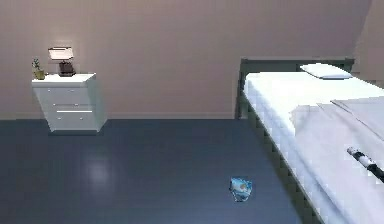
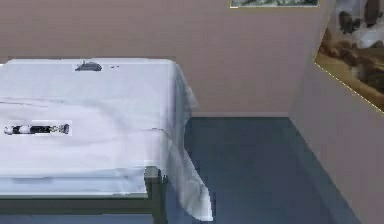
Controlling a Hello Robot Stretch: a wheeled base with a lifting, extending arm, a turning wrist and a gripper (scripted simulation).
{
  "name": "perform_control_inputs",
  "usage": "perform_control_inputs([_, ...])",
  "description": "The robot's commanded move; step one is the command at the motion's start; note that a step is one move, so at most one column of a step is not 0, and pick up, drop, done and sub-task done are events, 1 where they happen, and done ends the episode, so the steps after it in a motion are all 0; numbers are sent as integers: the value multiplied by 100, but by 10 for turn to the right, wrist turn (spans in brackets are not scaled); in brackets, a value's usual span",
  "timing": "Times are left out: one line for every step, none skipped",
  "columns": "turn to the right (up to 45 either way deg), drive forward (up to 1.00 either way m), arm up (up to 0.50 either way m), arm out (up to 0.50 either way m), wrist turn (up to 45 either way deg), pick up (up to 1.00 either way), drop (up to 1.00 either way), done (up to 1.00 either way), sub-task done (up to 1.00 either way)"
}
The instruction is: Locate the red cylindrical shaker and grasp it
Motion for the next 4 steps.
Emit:
perform_control_inputs([-450, 0, 0, 0, 0, 0, 0, 0, 0])
perform_control_inputs([-420, 0, 0, 0, 0, 0, 0, 0, 0])
perform_control_inputs([0, 65, 0, 0, 0, 0, 0, 0, 0])
perform_control_inputs([420, 0, 0, 0, 0, 0, 0, 0, 0])
